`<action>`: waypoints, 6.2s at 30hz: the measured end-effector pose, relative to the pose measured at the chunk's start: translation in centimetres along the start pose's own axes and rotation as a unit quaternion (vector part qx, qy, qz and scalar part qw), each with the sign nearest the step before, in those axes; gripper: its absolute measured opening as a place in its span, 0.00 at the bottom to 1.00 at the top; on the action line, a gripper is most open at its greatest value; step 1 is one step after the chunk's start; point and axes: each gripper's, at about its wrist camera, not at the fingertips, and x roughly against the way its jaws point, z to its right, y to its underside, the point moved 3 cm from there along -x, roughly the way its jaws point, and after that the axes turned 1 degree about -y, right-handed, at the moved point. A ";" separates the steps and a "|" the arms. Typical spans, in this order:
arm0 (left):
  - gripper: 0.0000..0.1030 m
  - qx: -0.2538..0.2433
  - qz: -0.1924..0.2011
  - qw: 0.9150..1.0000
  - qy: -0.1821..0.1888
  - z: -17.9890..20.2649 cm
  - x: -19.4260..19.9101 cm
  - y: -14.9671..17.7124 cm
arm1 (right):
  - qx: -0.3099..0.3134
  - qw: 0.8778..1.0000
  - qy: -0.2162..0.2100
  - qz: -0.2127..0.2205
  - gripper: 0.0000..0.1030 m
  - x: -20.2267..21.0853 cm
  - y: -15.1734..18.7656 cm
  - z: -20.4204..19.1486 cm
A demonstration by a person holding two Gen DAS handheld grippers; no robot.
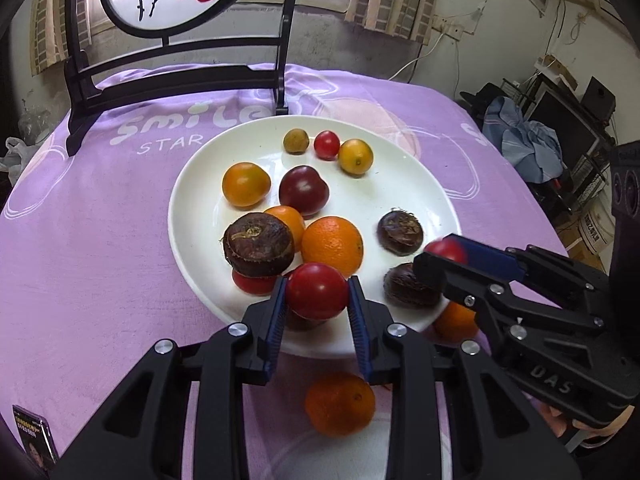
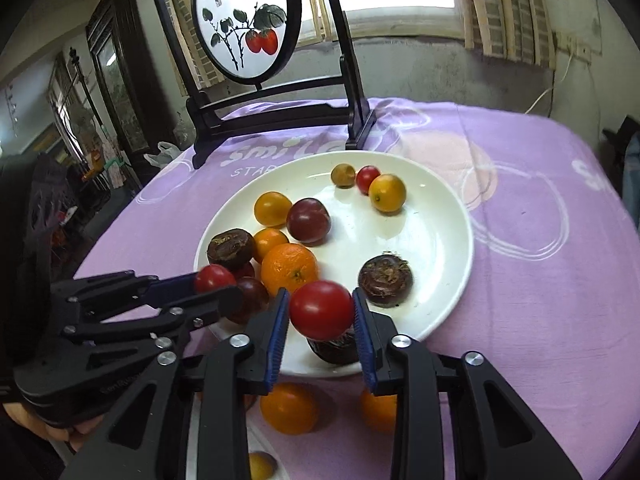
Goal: Organize fruits
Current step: 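Place both red tomatoes on the plate and open both grippers, then grasp the small yellow-green tomato with the right gripper while the left grasps an orange, then place the yellow-green tomato and the orange on the plate with both grippers, then grasp an orange with the right gripper while the left grasps the last orange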
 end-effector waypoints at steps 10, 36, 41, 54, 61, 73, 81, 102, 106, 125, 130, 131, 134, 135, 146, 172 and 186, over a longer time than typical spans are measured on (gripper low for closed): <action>0.63 0.009 0.019 1.000 -0.013 -0.5 1.5 0.3 | 0.007 1.000 0.001 0.005 0.48 1.8 1.2 -0.1; 0.80 0.010 0.026 1.000 -0.011 0.3 7.3 8.6 | 0.045 0.999 0.002 -0.022 0.54 6.3 8.9 -2.9; 0.81 0.008 0.031 0.999 -0.028 -0.3 7.1 9.1 | 0.055 0.998 0.006 -0.038 0.54 5.7 10.1 -3.8; 0.81 0.024 0.041 0.999 -0.026 -2.5 6.6 9.4 | 0.076 0.993 0.032 -0.080 0.54 2.7 11.5 -6.0; 0.82 0.033 0.035 0.999 -0.014 -2.9 6.4 9.5 | 0.088 0.991 0.057 -0.088 0.31 1.0 11.6 -6.8; 0.82 0.027 0.018 0.999 -0.006 -2.2 5.3 10.0 | 0.046 0.996 0.048 -0.062 0.27 4.0 12.1 -4.4; 0.82 0.008 0.005 1.000 -0.019 -1.1 4.3 10.6 | 0.018 0.999 0.031 -0.040 0.27 5.6 12.0 -2.7; 0.41 -0.034 -0.027 0.999 -0.025 2.3 -0.4 8.1 | 0.032 0.999 0.016 -0.030 0.27 6.5 12.0 -3.3; 0.41 -0.021 -0.029 0.999 -0.019 1.8 0.2 8.6 | 0.036 0.999 0.018 -0.027 0.27 6.6 12.0 -3.5; 0.41 -0.042 0.045 0.998 0.009 2.4 7.8 4.9 | 0.043 0.997 0.047 0.043 0.27 9.5 5.2 -3.2; 0.41 -0.029 0.047 0.998 0.004 1.6 7.0 2.7 | 0.040 0.997 0.041 0.056 0.27 8.8 2.3 -2.7; 0.41 -0.027 0.046 0.999 0.002 1.5 6.7 2.4 | 0.039 0.997 0.040 0.054 0.27 8.4 1.7 -2.5; 0.41 -0.021 0.043 0.999 -0.002 1.2 5.7 1.2 | 0.035 0.997 0.039 0.049 0.27 7.1 0.4 -2.2; 0.41 -0.018 0.042 0.999 -0.003 1.0 5.2 0.8 | 0.035 0.997 0.042 0.047 0.27 6.5 -0.1 -2.1; 0.41 -0.008 0.029 0.999 -0.029 -0.1 1.0 -2.3 | 0.004 0.999 0.043 0.024 0.27 0.3 -2.8 -0.7; 0.66 -0.002 0.038 0.999 -0.016 0.6 4.9 2.8 | -0.005 1.000 0.027 0.007 0.48 5.6 4.3 -0.2; 0.71 0.002 0.013 1.000 -0.008 1.4 5.2 7.4 | -0.015 0.999 0.034 -0.005 0.53 7.0 8.5 0.0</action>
